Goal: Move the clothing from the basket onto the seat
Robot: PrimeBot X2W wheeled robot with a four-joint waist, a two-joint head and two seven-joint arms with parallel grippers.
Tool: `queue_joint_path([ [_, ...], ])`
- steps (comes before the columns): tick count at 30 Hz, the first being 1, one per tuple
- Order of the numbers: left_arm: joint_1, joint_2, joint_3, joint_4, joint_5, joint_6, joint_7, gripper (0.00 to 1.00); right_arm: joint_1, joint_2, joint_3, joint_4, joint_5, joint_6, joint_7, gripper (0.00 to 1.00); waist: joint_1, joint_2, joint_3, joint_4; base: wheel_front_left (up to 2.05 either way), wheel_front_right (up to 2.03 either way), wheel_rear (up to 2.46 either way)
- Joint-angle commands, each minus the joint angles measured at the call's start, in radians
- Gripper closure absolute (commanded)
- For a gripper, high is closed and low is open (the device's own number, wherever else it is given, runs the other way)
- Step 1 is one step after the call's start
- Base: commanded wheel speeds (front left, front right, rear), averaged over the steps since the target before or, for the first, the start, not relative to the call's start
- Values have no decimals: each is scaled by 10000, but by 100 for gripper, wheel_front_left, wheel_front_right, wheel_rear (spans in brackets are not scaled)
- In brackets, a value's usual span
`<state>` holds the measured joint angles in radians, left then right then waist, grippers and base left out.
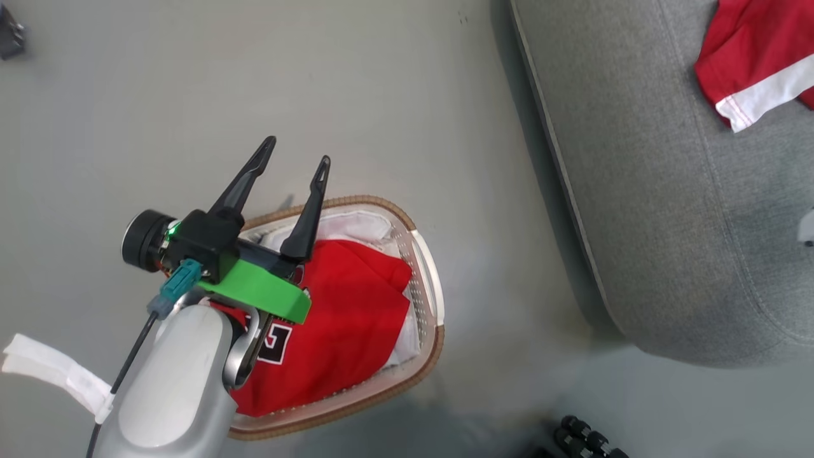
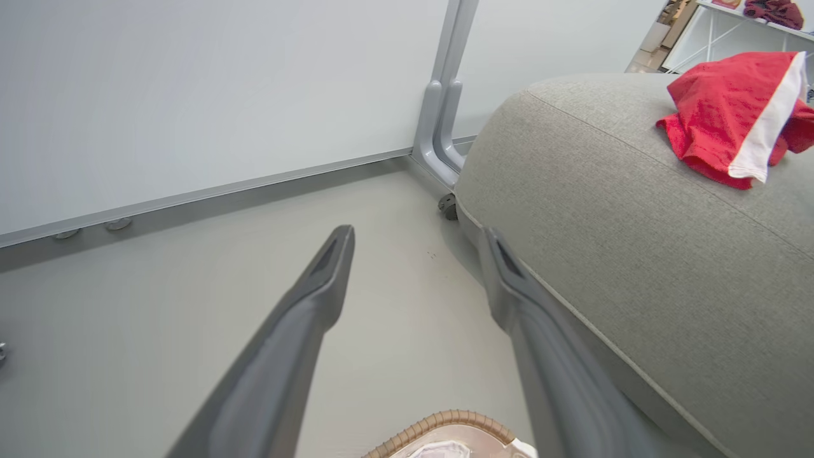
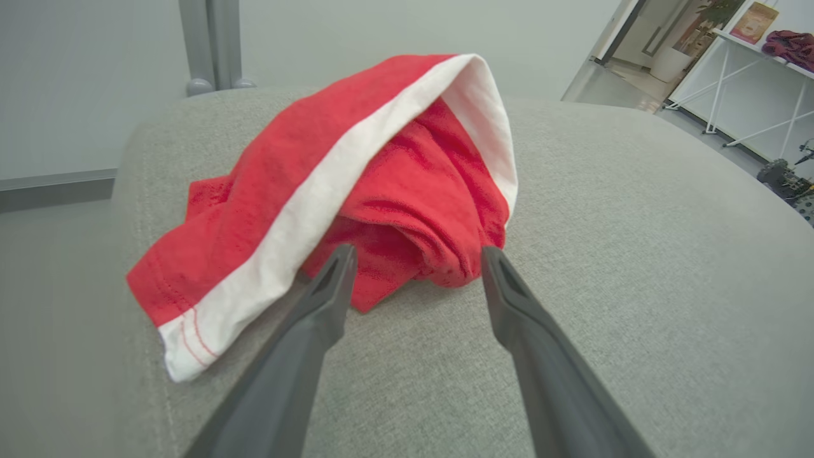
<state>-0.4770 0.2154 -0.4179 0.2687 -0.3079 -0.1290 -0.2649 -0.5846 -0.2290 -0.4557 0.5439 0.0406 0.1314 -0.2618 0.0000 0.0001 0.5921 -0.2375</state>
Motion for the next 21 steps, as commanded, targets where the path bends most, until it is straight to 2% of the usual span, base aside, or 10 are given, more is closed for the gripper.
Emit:
queue_joint_path([
  [1,233,-91,207,93,49,-28,7,0,302,110,228,-276,229,-14,-48,0,0,-1,-672,274,0,0,0],
  [10,910,-635,1835,544,532,-28,9,0,1102,890,2095,-1478,811,-14,-48,0,0,-1,-1717,883,0,0,0],
  [21,1454,-1284,4038,1400,1252,52,7,0,1265,1524,3924,-1135,1280,-14,-48,0,0,-1,-2752,1655,0,0,0],
])
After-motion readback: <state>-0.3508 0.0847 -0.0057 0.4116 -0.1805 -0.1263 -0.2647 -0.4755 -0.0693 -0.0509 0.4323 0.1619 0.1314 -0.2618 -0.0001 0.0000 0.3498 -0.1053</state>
